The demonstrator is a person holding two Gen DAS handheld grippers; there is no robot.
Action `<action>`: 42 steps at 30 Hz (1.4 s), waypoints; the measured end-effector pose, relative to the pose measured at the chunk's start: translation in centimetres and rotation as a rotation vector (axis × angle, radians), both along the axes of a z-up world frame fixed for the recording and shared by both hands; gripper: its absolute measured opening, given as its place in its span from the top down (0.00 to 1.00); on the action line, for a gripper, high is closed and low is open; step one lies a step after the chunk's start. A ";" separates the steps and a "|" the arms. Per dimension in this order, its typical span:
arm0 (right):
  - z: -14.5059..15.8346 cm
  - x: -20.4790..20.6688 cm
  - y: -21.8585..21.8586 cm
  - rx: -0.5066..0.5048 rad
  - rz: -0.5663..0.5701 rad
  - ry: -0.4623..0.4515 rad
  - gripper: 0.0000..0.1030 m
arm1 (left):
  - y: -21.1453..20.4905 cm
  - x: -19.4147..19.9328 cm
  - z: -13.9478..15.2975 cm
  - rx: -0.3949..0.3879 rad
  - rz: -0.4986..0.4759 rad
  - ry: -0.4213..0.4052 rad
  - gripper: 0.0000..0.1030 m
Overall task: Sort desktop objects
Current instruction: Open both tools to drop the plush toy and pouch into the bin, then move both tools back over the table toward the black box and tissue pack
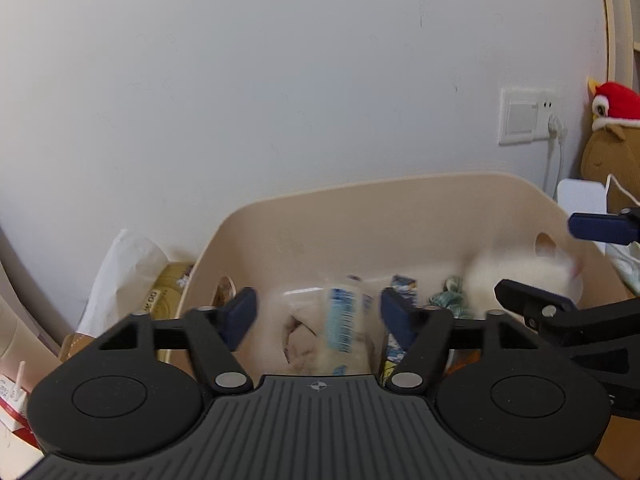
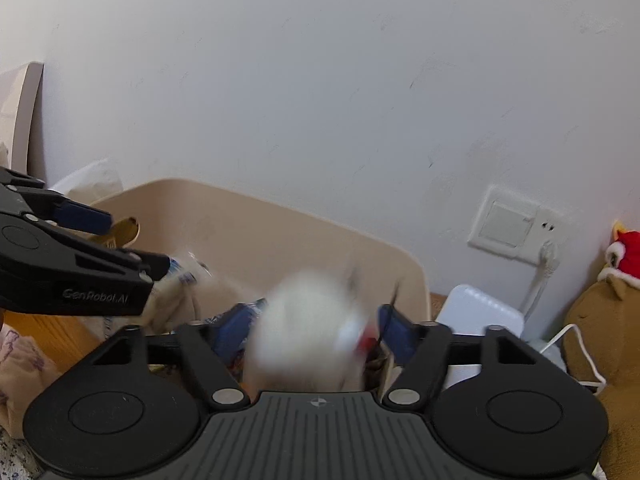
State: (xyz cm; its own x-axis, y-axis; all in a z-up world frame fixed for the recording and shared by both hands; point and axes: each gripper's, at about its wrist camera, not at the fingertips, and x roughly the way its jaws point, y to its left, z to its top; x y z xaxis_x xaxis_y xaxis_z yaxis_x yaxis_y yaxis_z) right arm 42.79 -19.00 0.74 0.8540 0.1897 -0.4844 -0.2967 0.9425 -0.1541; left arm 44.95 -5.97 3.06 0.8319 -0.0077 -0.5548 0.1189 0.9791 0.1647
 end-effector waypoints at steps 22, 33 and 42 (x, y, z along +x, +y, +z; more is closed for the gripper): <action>3.0 -12.1 -1.3 0.063 0.020 -0.137 0.00 | 3.8 -11.4 3.8 -0.108 0.012 -0.101 0.20; 0.0 -15.4 -2.1 0.113 0.021 -0.040 0.00 | 4.9 -17.2 0.6 -0.134 0.010 -0.023 0.17; -4.1 -16.8 -2.1 0.072 0.003 0.050 0.00 | 5.0 -21.4 -4.1 -0.128 0.032 0.060 0.17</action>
